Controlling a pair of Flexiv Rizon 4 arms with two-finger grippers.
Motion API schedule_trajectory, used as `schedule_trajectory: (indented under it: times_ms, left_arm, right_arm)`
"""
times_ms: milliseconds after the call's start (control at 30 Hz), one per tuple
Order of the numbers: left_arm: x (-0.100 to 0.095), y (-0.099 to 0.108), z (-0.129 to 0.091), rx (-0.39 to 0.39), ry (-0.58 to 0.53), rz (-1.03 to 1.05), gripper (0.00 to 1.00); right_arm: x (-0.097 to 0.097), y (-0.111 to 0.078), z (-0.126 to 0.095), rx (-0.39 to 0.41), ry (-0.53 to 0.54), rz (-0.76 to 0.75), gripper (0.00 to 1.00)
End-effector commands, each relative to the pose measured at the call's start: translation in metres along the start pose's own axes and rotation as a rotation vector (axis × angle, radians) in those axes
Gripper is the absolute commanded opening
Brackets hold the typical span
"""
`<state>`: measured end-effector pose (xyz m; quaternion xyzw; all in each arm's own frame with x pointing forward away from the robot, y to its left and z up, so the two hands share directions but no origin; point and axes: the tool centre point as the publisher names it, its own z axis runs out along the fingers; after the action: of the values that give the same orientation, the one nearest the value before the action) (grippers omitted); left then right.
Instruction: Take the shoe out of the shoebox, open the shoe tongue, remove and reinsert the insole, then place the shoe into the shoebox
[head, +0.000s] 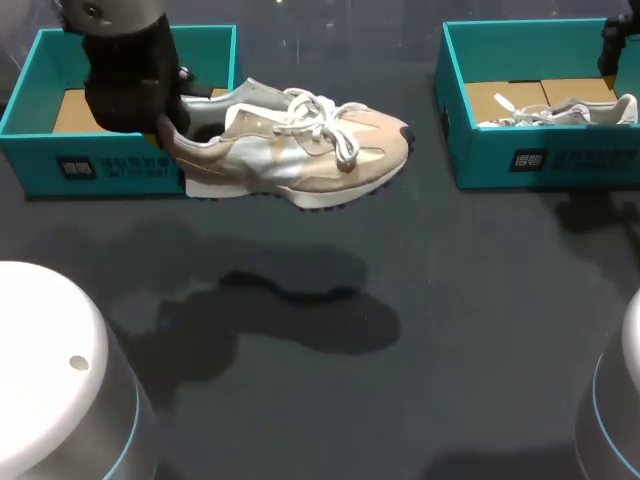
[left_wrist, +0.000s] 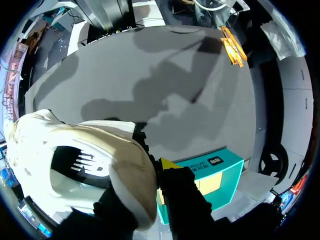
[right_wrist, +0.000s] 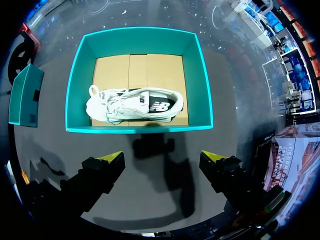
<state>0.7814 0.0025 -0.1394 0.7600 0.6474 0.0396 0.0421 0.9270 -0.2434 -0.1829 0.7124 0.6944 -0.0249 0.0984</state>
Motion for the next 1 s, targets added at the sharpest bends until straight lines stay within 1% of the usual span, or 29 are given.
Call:
schedule_trajectory:
  times_ms: [33, 533, 567, 633, 667, 733, 767, 867, 1000]
  left_arm:
    - [-0.004, -0.004, 0.002, -0.025, 0.003, 0.002, 0.00]
    - [-0.004, -0.004, 0.002, -0.025, 0.003, 0.002, 0.00]
    - [-0.010, -0.009, 0.004, -0.034, 0.016, 0.003, 0.00]
    - [-0.024, -0.022, 0.012, -0.027, 0.017, -0.002, 0.00]
    - [-0.031, -0.028, 0.017, -0.043, 0.042, -0.008, 0.00]
    - [-0.045, -0.040, 0.028, -0.011, 0.029, -0.009, 0.00]
    - [-0.051, -0.046, 0.033, -0.019, 0.047, -0.016, 0.00]
    - [-0.067, -0.060, 0.048, 0.002, 0.056, -0.032, 0.00]
    - [-0.083, -0.072, 0.063, 0.054, 0.065, -0.119, 0.00]
  right_arm:
    - [0.000, -0.001, 0.000, -0.001, -0.001, 0.000, 1.00]
    - [0.000, -0.001, 0.000, -0.001, -0.001, 0.000, 1.00]
    - [0.000, -0.001, 0.000, -0.001, -0.001, 0.000, 1.00]
    - [0.000, -0.001, 0.000, -0.001, -0.001, 0.000, 1.00]
    - [0.000, -0.001, 0.000, -0.001, -0.001, 0.000, 1.00]
    - [0.000, -0.001, 0.000, -0.001, -0.001, 0.000, 1.00]
    - [0.000, -0.001, 0.000, -0.001, -0.001, 0.000, 1.00]
    - [0.000, -0.001, 0.000, -0.001, -0.001, 0.000, 1.00]
    - [0.000, -0.001, 0.000, -0.001, -0.001, 0.000, 1.00]
